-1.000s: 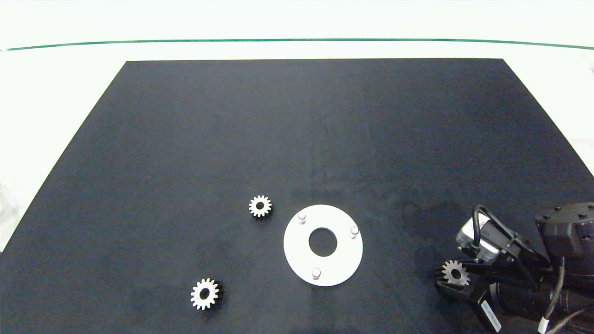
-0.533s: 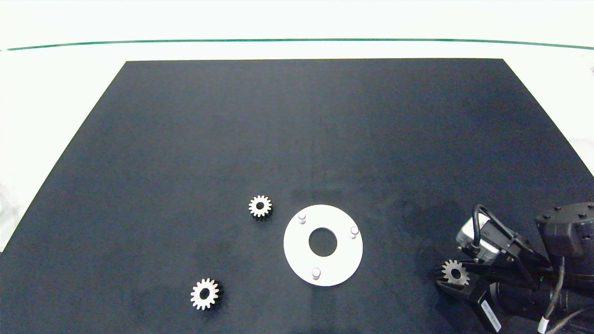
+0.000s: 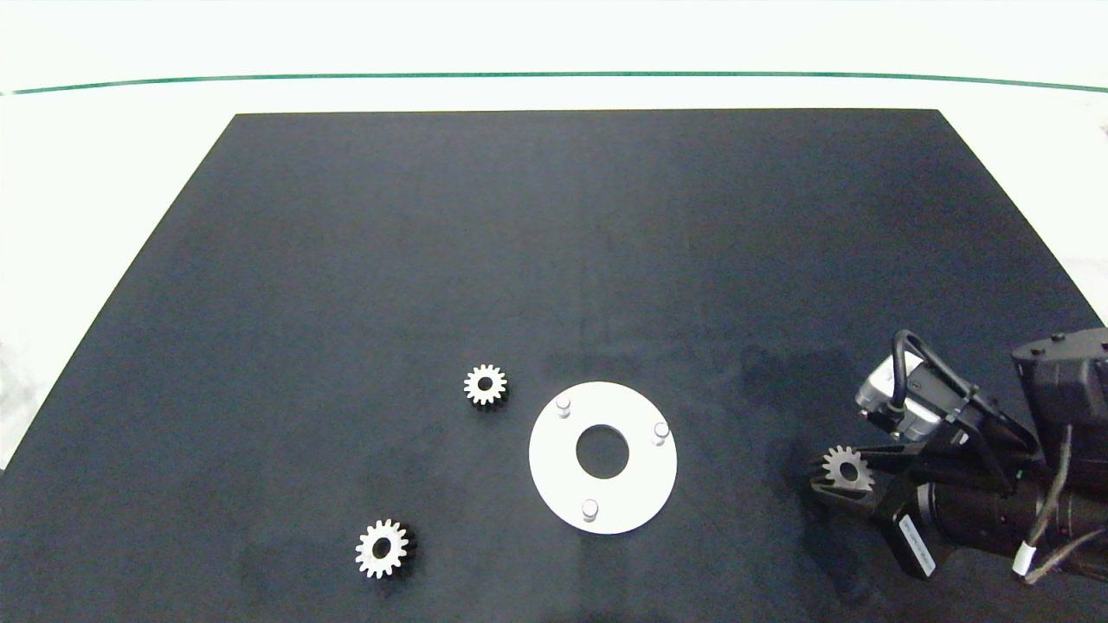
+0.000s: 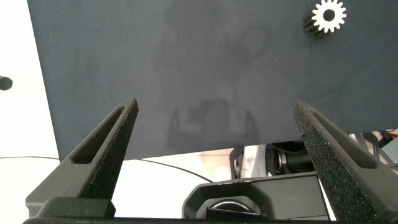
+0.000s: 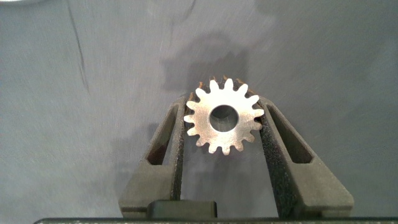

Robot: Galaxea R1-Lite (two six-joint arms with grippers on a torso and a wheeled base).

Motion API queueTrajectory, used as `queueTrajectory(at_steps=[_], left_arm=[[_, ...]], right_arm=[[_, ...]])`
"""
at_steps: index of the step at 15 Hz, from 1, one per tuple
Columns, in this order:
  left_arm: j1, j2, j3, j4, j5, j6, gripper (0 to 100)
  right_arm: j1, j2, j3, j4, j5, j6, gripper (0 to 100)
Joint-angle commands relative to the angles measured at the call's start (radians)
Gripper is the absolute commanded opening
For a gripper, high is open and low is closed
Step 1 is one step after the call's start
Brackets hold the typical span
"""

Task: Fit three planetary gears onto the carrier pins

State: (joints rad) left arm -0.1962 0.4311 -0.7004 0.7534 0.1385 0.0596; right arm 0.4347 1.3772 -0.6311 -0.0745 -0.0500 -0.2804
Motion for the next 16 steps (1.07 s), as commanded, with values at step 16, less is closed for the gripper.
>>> queueTrajectory(at_steps=[16], left_arm=[[0.001, -0.017, 0.007, 0.004, 0.001, 0.002, 100]], right_arm=[[0.242, 0.207, -0.386, 0.140, -0.076, 0.020, 22]])
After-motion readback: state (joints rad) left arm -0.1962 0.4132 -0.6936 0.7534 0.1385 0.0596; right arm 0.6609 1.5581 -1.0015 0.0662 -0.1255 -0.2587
